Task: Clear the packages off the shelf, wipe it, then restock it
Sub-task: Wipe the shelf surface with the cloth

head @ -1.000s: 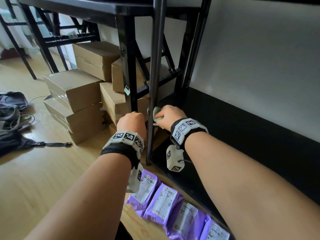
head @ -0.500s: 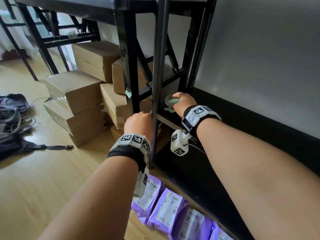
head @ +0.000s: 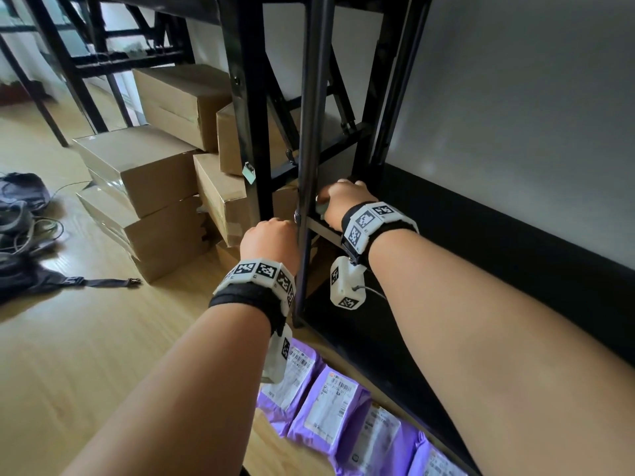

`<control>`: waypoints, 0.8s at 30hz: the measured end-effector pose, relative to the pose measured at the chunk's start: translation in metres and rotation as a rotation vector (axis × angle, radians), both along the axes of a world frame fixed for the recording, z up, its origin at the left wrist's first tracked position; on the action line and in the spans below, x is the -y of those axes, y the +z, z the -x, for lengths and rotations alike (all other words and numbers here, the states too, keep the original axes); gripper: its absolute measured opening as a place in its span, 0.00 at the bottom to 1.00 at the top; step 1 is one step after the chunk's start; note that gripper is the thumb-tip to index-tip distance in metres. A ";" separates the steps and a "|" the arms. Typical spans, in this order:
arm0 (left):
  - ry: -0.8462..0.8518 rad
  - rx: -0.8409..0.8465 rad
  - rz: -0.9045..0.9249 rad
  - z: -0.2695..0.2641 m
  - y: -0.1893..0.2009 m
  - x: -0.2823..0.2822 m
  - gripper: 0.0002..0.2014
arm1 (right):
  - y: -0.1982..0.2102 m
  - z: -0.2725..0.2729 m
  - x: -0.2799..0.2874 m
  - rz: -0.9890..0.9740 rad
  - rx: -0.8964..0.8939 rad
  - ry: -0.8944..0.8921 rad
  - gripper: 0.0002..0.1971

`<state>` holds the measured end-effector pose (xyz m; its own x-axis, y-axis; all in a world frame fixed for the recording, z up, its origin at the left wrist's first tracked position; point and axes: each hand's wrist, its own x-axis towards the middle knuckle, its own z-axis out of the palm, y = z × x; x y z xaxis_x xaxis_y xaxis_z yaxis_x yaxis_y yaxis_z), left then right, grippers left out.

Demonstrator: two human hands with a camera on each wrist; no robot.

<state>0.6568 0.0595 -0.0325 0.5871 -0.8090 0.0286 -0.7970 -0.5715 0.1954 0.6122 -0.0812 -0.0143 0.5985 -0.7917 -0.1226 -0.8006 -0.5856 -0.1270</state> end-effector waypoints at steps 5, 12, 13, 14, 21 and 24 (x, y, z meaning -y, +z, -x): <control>0.023 0.019 0.007 0.003 0.004 -0.012 0.20 | 0.003 0.017 -0.022 -0.096 0.103 -0.074 0.20; 0.040 0.031 -0.001 0.005 0.012 -0.025 0.23 | 0.008 0.044 -0.039 -0.106 0.300 0.146 0.14; 0.035 0.026 0.004 0.006 0.012 -0.025 0.23 | 0.012 0.049 -0.035 -0.159 0.400 0.116 0.14; 0.031 0.020 0.010 0.007 0.012 -0.024 0.22 | 0.016 0.054 -0.029 -0.204 0.505 0.062 0.13; -0.026 -0.005 0.015 0.020 0.015 -0.013 0.23 | 0.036 0.085 0.009 -0.468 0.955 -0.417 0.17; -0.040 -0.001 0.015 0.023 0.012 -0.008 0.23 | 0.028 0.088 0.014 -0.541 0.861 -0.506 0.16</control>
<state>0.6335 0.0676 -0.0207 0.5542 -0.8314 0.0401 -0.8190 -0.5361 0.2043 0.5244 -0.0951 0.0138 0.2754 -0.9347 -0.2246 -0.4541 0.0794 -0.8874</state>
